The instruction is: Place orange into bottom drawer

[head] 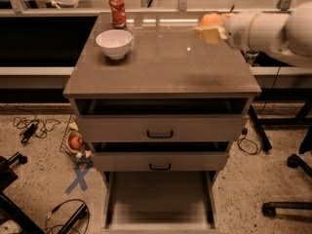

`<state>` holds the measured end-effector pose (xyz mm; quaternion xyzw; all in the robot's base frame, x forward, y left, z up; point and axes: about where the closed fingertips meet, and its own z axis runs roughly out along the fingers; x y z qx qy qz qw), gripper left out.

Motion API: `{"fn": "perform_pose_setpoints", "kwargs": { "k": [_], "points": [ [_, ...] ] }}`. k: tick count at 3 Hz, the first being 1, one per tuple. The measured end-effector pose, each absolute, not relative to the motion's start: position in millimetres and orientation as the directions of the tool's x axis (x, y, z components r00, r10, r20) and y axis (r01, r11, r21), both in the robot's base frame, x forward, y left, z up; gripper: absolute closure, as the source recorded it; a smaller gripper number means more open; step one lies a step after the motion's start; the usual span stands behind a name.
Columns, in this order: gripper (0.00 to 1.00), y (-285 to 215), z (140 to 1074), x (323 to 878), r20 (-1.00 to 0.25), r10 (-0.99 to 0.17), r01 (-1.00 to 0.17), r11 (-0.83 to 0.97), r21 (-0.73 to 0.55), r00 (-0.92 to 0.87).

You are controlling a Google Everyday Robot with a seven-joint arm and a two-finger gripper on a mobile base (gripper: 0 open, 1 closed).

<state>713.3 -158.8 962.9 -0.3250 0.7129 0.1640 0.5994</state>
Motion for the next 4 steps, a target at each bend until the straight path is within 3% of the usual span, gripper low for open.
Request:
{"fn": "perform_pose_setpoints", "kwargs": {
  "k": [2, 3, 4],
  "points": [
    [1.00, -167.5, 875.2, 577.5, -0.957, -0.261, -0.767, 0.638, -0.075, -0.124],
    [1.00, -197.9, 824.9, 538.5, -0.968, -0.167, -0.748, 0.663, 0.031, -0.188],
    [1.00, -193.2, 824.2, 543.1, -0.968, -0.166, -0.753, 0.657, 0.033, -0.187]
  ]
}}
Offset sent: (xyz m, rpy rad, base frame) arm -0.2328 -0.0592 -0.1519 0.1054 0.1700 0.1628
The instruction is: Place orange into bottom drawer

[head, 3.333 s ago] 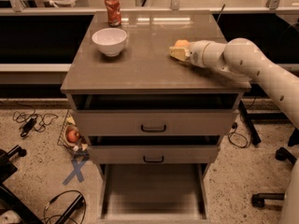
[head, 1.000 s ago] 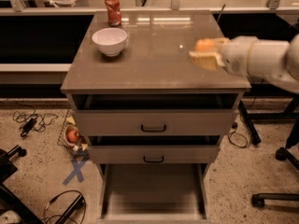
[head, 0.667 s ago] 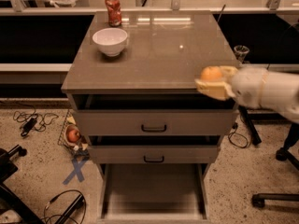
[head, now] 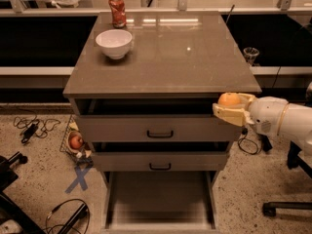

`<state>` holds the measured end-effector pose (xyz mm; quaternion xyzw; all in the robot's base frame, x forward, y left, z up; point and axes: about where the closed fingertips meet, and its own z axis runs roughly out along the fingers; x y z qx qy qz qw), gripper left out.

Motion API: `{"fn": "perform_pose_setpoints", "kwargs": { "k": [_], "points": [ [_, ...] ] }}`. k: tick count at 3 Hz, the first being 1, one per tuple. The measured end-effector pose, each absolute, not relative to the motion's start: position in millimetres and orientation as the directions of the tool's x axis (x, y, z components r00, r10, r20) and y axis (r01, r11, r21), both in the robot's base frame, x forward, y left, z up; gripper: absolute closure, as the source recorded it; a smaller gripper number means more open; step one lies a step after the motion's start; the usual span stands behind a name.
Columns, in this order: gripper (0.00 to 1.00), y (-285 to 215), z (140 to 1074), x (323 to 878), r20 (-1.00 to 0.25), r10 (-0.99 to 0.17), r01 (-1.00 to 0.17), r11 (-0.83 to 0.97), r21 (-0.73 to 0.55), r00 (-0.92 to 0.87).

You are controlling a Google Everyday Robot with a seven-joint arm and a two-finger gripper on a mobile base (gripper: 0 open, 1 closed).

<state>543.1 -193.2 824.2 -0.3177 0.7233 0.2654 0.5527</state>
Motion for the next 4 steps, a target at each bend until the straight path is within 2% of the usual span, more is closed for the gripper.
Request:
{"fn": "perform_pose_setpoints", "kwargs": {
  "k": [1, 3, 4],
  "points": [
    [1.00, -182.8, 798.2, 543.5, -0.974, -0.166, -0.777, 0.629, 0.017, -0.155],
    [1.00, -179.5, 642.6, 501.9, -0.990, -0.138, -0.892, 0.447, -0.068, 0.007],
    [1.00, -188.2, 573.2, 489.0, -0.987, -0.160, -0.914, 0.403, -0.050, -0.017]
  ]
}}
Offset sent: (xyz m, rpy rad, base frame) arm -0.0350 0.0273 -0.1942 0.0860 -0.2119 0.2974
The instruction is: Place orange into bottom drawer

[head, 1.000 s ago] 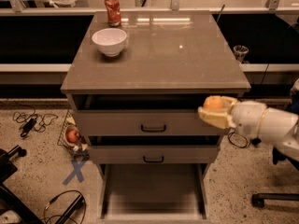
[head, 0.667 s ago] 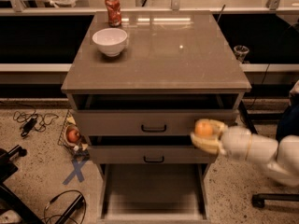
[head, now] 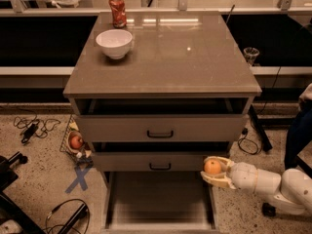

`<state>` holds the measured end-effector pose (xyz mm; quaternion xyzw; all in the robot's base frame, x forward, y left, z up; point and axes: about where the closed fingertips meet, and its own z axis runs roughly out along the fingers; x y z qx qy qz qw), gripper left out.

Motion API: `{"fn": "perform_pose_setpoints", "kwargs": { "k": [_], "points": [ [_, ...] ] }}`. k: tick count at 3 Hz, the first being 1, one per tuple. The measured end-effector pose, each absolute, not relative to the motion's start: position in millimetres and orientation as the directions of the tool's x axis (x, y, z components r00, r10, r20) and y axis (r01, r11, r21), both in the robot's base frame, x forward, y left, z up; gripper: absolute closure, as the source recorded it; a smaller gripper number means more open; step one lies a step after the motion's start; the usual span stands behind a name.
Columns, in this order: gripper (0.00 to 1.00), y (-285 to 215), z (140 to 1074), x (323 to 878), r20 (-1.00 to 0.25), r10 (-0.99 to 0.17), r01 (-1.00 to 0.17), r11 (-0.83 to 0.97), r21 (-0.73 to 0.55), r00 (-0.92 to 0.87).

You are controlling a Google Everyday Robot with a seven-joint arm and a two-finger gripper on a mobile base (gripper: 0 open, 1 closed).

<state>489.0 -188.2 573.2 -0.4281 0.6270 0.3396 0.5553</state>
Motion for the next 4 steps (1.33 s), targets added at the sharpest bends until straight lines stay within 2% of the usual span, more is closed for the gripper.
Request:
{"fn": "perform_pose_setpoints", "kwargs": {
  "k": [2, 3, 4],
  "points": [
    [1.00, -165.4, 536.9, 492.5, -0.989, -0.145, -0.925, 0.379, -0.029, -0.028],
    [1.00, -113.3, 421.7, 494.3, -0.984, -0.170, -0.958, 0.286, 0.000, -0.050],
    [1.00, -86.8, 357.6, 497.4, -0.978, -0.203, -0.973, 0.230, 0.004, -0.052]
  ]
}}
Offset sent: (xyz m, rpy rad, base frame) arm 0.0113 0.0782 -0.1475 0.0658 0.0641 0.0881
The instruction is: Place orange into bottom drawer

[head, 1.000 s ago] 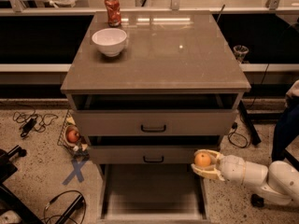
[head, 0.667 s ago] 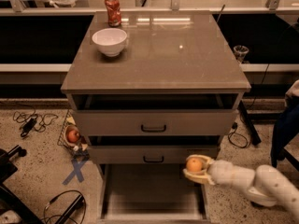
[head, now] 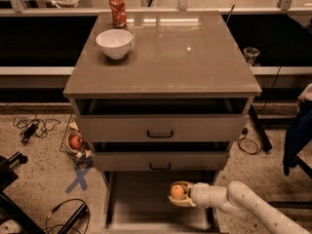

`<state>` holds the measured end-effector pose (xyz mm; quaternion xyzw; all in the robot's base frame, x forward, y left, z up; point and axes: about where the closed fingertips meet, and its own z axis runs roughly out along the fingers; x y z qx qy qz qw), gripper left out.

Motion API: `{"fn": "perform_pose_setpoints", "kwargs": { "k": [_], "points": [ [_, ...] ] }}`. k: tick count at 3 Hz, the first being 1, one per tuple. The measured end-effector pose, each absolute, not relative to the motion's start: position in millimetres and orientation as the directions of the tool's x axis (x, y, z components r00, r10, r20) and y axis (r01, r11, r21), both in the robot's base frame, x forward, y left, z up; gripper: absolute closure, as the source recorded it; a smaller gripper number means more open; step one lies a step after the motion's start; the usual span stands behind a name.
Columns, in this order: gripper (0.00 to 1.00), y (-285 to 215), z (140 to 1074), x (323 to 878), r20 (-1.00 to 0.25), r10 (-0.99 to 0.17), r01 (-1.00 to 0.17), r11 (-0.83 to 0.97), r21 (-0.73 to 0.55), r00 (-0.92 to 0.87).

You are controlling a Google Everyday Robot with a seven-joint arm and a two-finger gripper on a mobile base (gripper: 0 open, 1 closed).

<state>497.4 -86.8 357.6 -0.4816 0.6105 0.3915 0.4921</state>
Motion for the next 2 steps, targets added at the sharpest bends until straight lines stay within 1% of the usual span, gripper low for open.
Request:
{"fn": "perform_pose_setpoints", "kwargs": {
  "k": [1, 2],
  "points": [
    [1.00, -50.3, 287.7, 509.8, -0.965, -0.241, -0.982, 0.181, 0.057, -0.101],
    [1.00, -26.1, 248.5, 517.0, -0.951, -0.263, -0.978, 0.174, 0.117, -0.161]
  ]
}}
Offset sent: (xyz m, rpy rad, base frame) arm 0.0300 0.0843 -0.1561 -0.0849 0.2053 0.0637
